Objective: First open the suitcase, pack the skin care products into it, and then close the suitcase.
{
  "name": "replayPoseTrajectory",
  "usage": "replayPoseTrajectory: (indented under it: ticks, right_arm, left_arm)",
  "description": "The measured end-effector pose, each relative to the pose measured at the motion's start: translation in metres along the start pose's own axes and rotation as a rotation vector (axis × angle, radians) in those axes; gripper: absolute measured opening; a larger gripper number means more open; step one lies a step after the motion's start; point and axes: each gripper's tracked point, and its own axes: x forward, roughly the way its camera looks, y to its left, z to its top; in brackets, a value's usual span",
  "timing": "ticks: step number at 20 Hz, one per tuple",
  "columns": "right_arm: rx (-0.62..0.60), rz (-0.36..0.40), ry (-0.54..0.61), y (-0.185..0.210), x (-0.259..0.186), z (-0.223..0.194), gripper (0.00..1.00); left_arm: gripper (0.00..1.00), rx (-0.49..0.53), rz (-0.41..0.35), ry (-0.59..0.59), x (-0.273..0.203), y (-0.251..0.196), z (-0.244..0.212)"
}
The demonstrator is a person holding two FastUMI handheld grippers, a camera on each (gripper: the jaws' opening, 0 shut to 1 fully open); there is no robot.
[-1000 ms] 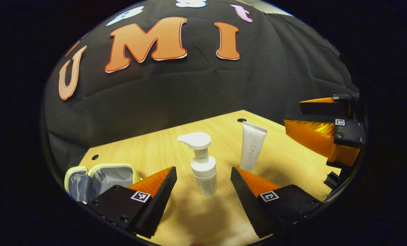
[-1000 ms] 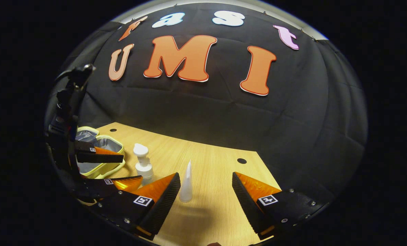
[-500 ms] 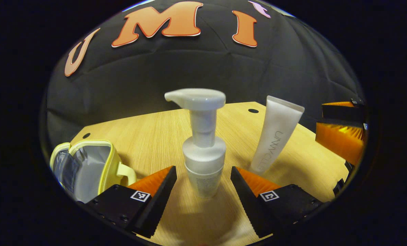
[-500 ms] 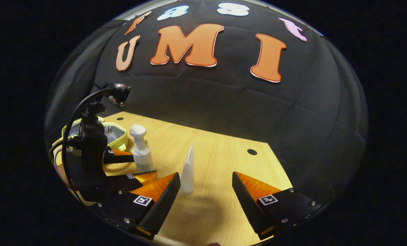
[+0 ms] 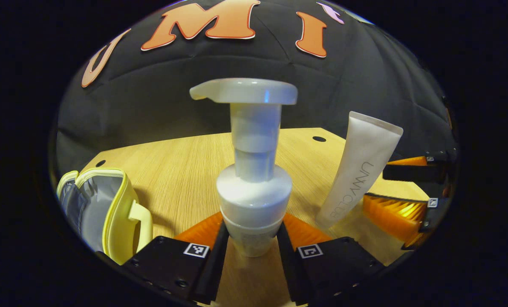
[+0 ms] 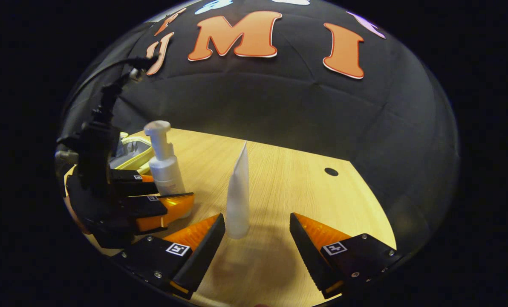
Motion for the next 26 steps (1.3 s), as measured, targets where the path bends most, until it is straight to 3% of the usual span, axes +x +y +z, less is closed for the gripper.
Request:
replayPoseTrajectory:
  ticks: [6,9,10,12,15,17,26]
  right_arm:
    - [0.005,0.052,0.034,0.015,0.021,-0.012,0.95]
    - [0.018,0.080,0.027,0.026,0.027,-0.006,0.84]
    - [0.016,0.087,0.030,0.030,0.029,-0.006,0.77]
    - [0.025,0.101,0.038,0.037,0.033,-0.007,0.75]
    - [0.034,0.081,0.037,0.033,0.041,-0.006,0.51]
    - [0.062,0.093,0.060,0.036,0.039,-0.005,0.46]
    - [0.045,0.161,-0.021,0.064,-0.003,0.066,0.41]
  left_arm:
    - [0.58,-0.049,0.040,-0.029,-0.028,0.016,0.030]
    - [0.58,-0.046,0.053,-0.053,-0.048,0.024,0.050]
    - [0.58,-0.044,0.058,-0.062,-0.056,0.028,0.055]
    - [0.58,-0.044,0.071,-0.074,-0.069,0.037,0.065]
    - [0.58,-0.059,0.098,-0.086,-0.090,0.052,0.077]
    - [0.58,-0.052,0.120,-0.097,-0.103,0.063,0.082]
    - [0.58,-0.085,0.174,-0.129,-0.155,0.112,0.103]
